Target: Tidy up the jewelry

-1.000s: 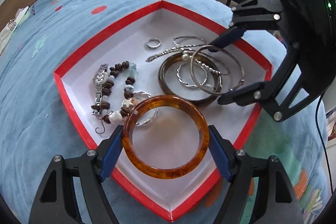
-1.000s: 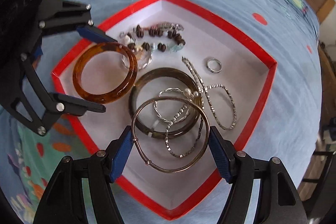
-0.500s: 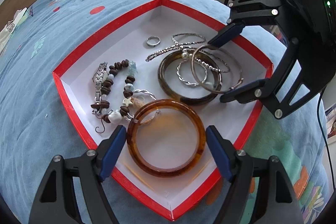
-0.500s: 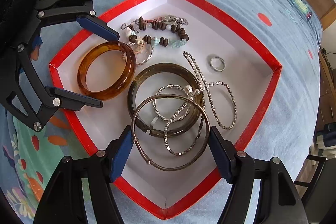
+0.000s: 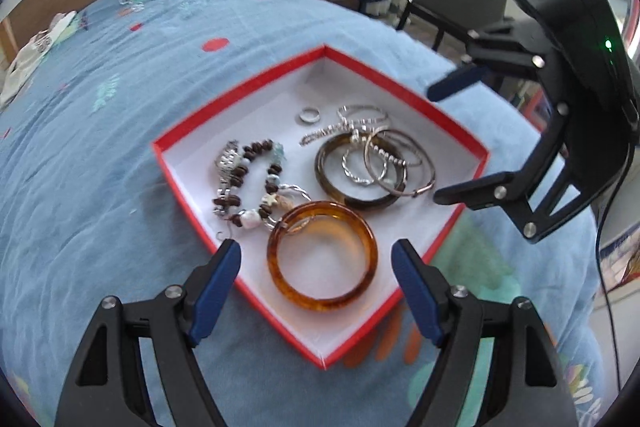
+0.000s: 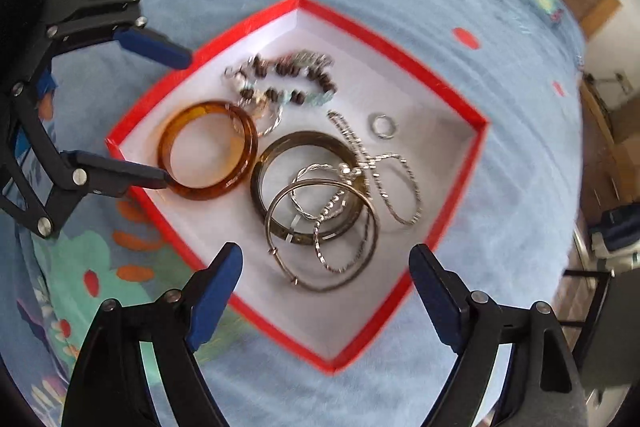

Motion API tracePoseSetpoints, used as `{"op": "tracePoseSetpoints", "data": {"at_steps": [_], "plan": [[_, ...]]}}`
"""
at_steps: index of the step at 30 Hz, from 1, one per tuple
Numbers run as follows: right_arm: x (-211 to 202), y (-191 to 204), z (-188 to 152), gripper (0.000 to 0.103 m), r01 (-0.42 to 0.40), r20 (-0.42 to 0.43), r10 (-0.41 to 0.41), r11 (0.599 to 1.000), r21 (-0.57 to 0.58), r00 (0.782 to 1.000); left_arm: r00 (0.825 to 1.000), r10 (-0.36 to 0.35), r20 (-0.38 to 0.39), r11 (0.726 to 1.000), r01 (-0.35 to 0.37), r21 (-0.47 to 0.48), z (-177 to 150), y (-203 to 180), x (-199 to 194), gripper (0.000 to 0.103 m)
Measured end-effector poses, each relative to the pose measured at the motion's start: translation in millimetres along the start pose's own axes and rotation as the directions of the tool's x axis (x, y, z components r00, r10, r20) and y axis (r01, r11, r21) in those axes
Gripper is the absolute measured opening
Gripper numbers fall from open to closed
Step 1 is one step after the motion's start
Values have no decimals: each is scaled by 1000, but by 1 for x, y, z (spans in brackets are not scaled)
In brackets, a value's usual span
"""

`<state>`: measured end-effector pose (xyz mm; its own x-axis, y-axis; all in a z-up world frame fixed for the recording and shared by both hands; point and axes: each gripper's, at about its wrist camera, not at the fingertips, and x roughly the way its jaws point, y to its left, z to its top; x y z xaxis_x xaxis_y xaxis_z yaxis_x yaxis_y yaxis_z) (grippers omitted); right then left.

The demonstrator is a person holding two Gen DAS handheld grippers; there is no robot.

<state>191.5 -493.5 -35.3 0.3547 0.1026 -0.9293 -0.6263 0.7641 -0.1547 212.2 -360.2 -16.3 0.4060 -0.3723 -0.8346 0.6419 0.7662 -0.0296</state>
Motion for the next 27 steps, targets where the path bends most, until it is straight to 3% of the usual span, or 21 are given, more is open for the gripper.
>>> {"op": "tracePoseSetpoints", "data": {"at_steps": [6,9,16,27], "plan": [[-51,8,-15,84,1,127,-31,973,229,991,991,108,75,985,-96,-140,-12,8,-49,76],[-73,20,-22,85,-20,189,-48,940,340,981,983,147,110,972,-123,-199,-22,10,-77,76],[-110,78,-40,86,-57,280,-121,831,554,952,962,221,160,954,-179,-241,-57,3,-130,76],[-155,166,-46,90,-22,329,-248,769,639,911,924,300,237,927,-224,-300,-118,2,-212,76]]}}
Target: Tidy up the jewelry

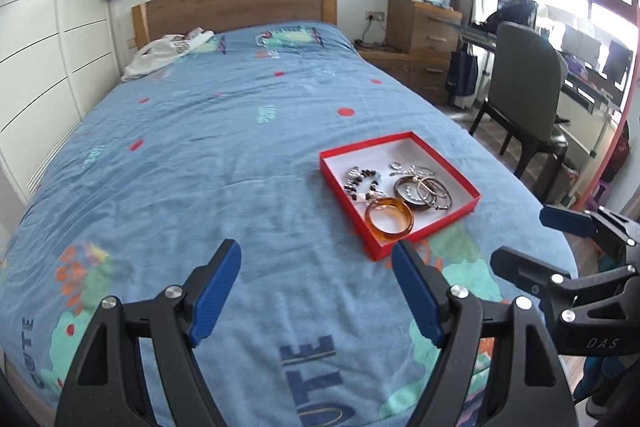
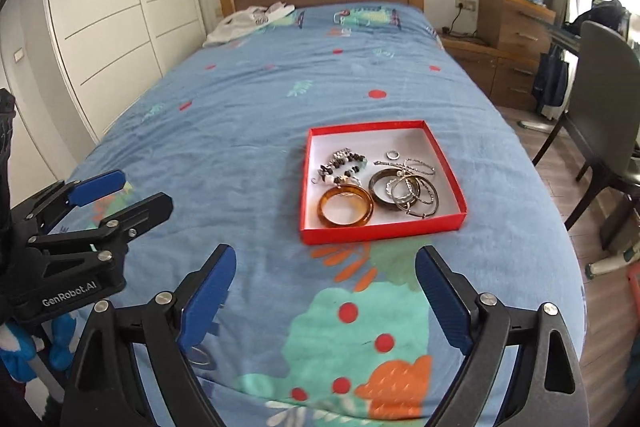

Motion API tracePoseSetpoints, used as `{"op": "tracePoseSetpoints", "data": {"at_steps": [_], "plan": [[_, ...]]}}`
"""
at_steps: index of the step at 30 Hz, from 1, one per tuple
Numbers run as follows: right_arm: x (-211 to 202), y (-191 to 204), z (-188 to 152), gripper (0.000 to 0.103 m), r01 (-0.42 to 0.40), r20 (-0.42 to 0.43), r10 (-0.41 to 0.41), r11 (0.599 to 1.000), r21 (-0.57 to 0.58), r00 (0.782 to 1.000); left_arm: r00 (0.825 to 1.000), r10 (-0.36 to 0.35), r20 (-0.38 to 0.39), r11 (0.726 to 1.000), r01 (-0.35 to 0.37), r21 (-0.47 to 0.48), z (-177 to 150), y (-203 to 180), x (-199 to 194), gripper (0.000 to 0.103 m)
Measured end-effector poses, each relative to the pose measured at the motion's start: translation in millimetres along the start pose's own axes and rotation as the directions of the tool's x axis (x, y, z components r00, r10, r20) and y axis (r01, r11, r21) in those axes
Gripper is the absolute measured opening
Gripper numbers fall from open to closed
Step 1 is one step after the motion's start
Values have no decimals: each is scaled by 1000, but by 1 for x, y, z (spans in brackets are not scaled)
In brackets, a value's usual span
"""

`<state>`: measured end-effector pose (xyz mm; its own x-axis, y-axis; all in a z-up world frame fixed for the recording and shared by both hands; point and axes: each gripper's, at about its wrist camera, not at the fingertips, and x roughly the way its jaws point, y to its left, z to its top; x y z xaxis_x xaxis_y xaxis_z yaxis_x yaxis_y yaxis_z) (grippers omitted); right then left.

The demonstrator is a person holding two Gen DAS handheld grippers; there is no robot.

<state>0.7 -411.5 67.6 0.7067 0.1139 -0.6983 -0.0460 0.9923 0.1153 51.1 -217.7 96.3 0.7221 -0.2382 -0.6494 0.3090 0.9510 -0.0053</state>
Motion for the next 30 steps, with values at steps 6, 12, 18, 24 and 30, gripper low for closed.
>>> {"op": "tracePoseSetpoints", "data": {"at_steps": [6,12,18,24,30], "plan": [[-24,19,-7,93,27,46,-26,1000,-7,999,999,32,43,999,-31,-16,-9,19,-32,77],[-39,26,-14,97,46,79,-46,999,5,996,997,40,69,999,-38,-36,-15,29,-50,77],[-45,26,-23,101,87,105,-90,996,31,990,997,37,73,998,-33,-56,-25,40,-62,77],[-43,31,-33,102,98,104,-102,994,40,989,995,70,77,995,-64,-70,-32,54,-69,77],[-43,40,-41,102,98,110,-101,995,32,989,993,99,60,991,-93,-93,-39,63,-69,77]]}}
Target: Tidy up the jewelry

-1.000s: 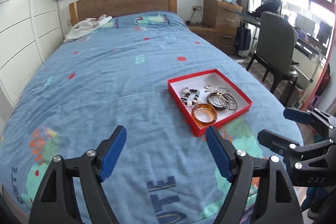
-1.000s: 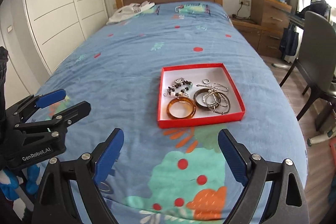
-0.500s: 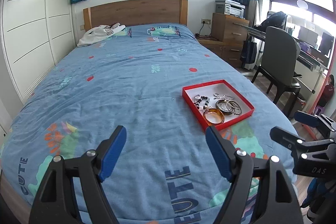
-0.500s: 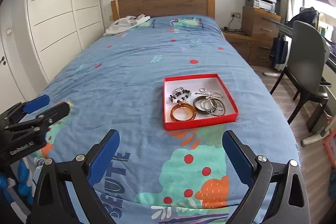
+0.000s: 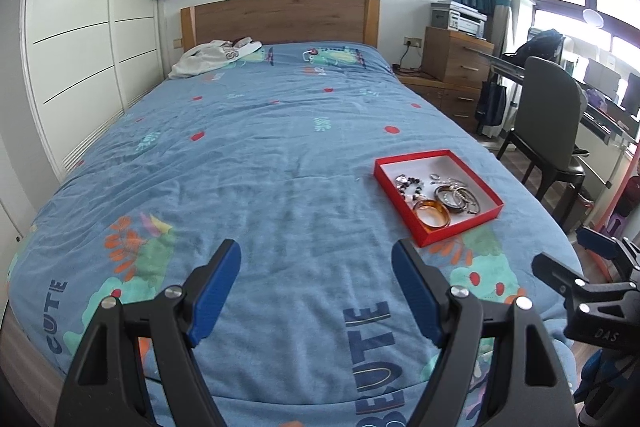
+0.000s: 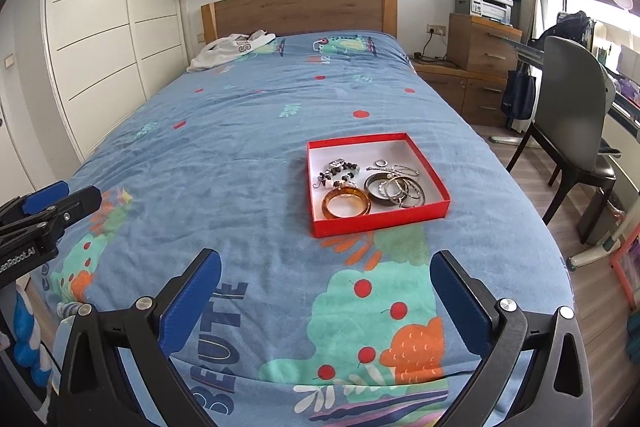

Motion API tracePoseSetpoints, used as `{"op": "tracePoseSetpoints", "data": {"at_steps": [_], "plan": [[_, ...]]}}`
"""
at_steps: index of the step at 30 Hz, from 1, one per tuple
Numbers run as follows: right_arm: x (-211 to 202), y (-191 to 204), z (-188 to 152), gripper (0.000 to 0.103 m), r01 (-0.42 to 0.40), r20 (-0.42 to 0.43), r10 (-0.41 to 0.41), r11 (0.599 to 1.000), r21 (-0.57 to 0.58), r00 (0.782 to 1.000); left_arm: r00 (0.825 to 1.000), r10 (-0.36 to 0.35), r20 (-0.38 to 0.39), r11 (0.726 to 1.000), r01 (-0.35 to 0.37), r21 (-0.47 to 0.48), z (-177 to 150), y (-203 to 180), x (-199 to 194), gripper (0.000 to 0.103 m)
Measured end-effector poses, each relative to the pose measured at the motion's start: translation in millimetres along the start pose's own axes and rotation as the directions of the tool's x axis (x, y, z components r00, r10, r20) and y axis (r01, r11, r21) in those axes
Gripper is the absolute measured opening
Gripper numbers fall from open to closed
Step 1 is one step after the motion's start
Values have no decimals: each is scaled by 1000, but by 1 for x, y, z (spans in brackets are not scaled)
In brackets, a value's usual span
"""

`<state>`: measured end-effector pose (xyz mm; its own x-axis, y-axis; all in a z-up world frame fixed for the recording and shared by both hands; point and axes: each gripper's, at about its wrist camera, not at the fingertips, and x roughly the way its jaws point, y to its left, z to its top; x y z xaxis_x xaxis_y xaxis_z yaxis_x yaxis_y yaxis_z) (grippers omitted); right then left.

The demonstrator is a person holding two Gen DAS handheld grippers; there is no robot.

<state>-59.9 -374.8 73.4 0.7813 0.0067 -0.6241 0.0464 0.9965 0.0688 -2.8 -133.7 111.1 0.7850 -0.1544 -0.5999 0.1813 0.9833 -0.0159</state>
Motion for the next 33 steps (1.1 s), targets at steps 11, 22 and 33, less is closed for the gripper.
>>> {"op": "tracePoseSetpoints", "data": {"at_steps": [11,22,33], "plan": [[-9,4,-1,102,4,28,-3,1000,-22,1000,1000,25,4,1000,-25,3,-1,-1,-3,77],[-5,-2,-3,102,20,14,-20,1000,-13,1000,999,31,-8,1000,-31,5,-2,4,2,77],[3,-5,-7,102,23,-6,-23,1000,-8,1000,999,35,-28,999,-35,4,-8,8,12,77]]}}
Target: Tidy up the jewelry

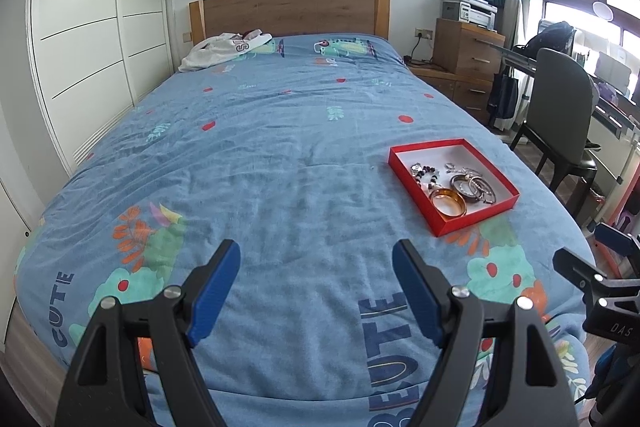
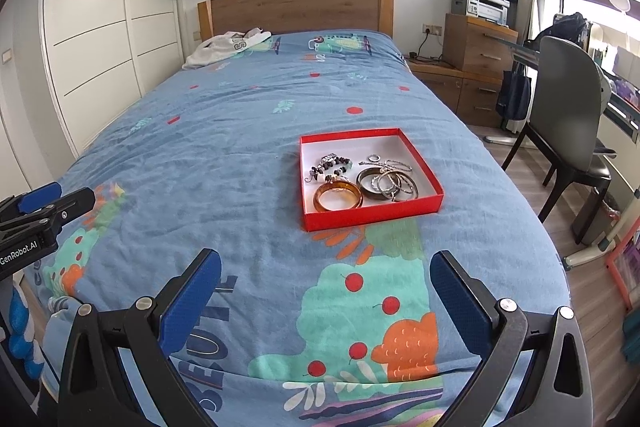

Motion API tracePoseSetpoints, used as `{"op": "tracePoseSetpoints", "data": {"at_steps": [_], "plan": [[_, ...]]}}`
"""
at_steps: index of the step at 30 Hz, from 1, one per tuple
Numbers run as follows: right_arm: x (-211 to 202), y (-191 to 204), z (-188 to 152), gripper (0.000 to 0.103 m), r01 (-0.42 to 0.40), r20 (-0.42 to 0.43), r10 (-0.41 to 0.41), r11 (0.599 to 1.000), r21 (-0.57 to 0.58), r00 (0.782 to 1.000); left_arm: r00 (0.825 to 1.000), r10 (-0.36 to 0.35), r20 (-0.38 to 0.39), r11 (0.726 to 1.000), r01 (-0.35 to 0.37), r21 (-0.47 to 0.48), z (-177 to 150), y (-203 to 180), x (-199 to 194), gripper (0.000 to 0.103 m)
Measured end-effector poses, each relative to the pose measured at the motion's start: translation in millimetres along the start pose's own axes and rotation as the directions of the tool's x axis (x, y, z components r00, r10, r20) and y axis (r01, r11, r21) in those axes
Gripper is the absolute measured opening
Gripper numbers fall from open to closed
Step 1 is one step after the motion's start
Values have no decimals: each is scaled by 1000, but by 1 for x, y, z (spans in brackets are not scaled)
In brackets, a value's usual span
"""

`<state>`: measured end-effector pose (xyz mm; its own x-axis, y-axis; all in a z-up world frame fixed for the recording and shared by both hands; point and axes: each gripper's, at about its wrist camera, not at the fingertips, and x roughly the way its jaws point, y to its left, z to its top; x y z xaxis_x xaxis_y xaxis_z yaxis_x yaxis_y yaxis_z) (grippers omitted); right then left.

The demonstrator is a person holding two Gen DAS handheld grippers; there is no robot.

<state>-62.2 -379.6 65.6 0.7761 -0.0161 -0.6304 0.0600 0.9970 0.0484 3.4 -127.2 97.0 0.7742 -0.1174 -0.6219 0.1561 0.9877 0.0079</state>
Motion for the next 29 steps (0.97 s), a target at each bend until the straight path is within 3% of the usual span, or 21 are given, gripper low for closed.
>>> {"op": "tracePoseSetpoints", "data": {"at_steps": [29], "plan": [[1,4,-4,102,9,-9,-9,1000,-17,1000,1000,-1,2,1000,1,-1,-2,0,-1,77]]}}
